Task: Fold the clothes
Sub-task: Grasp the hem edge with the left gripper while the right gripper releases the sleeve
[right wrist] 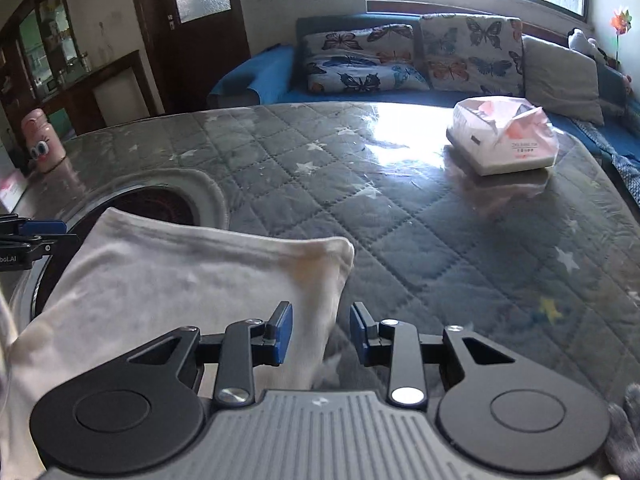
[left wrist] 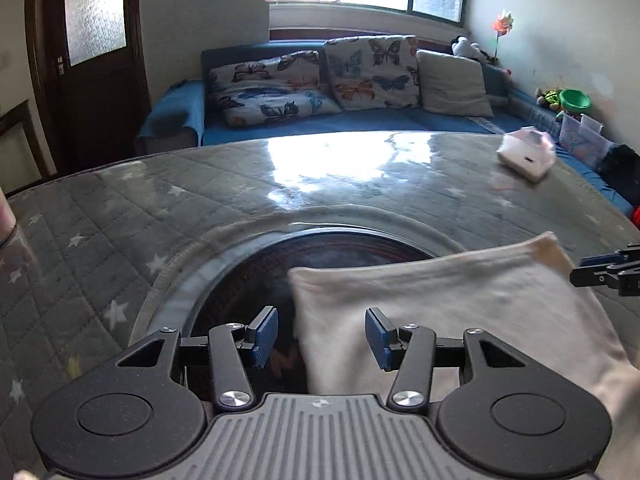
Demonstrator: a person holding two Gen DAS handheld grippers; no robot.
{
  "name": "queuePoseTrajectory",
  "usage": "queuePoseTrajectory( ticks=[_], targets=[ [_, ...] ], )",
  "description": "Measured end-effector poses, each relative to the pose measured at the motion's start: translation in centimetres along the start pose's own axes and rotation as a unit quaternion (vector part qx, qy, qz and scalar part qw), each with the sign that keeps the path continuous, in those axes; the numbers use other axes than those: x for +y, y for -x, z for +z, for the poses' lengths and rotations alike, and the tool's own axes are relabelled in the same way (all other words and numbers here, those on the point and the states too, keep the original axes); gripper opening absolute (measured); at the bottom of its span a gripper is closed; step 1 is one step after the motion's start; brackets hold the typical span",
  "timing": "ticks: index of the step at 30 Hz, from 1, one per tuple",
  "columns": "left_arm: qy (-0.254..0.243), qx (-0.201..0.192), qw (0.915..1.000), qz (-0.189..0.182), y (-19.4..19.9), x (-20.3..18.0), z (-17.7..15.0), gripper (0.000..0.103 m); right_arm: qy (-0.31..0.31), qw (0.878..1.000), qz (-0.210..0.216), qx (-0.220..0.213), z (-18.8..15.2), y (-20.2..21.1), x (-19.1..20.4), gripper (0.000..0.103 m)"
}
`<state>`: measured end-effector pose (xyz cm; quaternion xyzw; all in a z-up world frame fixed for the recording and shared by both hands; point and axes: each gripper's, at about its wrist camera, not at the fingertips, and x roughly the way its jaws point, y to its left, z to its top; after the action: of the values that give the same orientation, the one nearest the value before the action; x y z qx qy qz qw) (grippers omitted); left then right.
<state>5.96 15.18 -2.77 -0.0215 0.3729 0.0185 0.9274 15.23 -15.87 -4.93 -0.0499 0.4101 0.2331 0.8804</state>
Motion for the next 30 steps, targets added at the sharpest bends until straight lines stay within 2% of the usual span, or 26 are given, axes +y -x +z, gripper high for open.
queuePoseTrajectory(
  ticks=[3,4,5,8,11,16,19,21,24,28,29,30],
  targets=[
    [-0.005,0.002,1.0,0.006,-1.8,0.1,0.3,0.05,-0.003,1.0,-0.001,0.002,0.6,-1.2,-0.1,0.023],
    [-0.004,0.004,1.0,0.007,-2.0,0.4,0.3,0.044,-0.003,1.0,0.0,0.004,0.8,-1.5,-0.1,0.021],
    [-0.004,0.006,1.0,0.005,-2.3,0.6,0.3,0.029,-0.001,1.0,-0.001,0.003,0.9,-1.7,0.0,0.016],
    [-0.01,0.01,0.9999,0.0,-2.8,0.7,-0.2,0.01,0.013,1.0,-0.004,0.002,1.3,-2.1,0.4,0.007],
    [-0.014,-0.003,0.9998,0.01,-2.5,1.0,-0.6,0.004,0.032,0.999,-0.01,-0.003,1.7,-2.5,1.1,0.005],
    [0.017,-0.013,0.9988,0.044,-2.4,3.3,0.0,0.001,0.046,0.999,-0.013,-0.01,2.7,-3.6,2.0,0.005],
    [0.042,-0.006,0.9974,0.058,-3.0,5.3,0.3,0.002,0.052,0.998,-0.014,-0.014,3.3,-4.4,2.6,0.006],
    [0.059,0.003,0.9966,0.057,-3.1,6.4,0.2,0.002,0.055,0.998,-0.015,-0.017,3.7,-4.9,3.0,0.009],
    [0.065,-0.004,0.9968,0.046,-1.9,7.1,-0.1,0.007,0.066,0.997,-0.015,-0.022,3.8,-4.6,3.5,0.012],
    [0.061,-0.026,0.9965,0.05,1.2,7.3,-1.1,0.028,0.086,0.996,-0.013,-0.029,3.0,-2.5,4.3,0.028],
    [0.062,-0.03,0.9961,0.056,2.0,7.5,-1.5,0.036,0.092,0.995,-0.006,-0.03,2.6,-1.8,4.6,0.029],
    [0.062,-0.033,0.9954,0.065,2.9,7.8,-2.2,0.04,0.099,0.995,0.003,-0.03,2.0,-1.0,5.0,0.03]
  ],
)
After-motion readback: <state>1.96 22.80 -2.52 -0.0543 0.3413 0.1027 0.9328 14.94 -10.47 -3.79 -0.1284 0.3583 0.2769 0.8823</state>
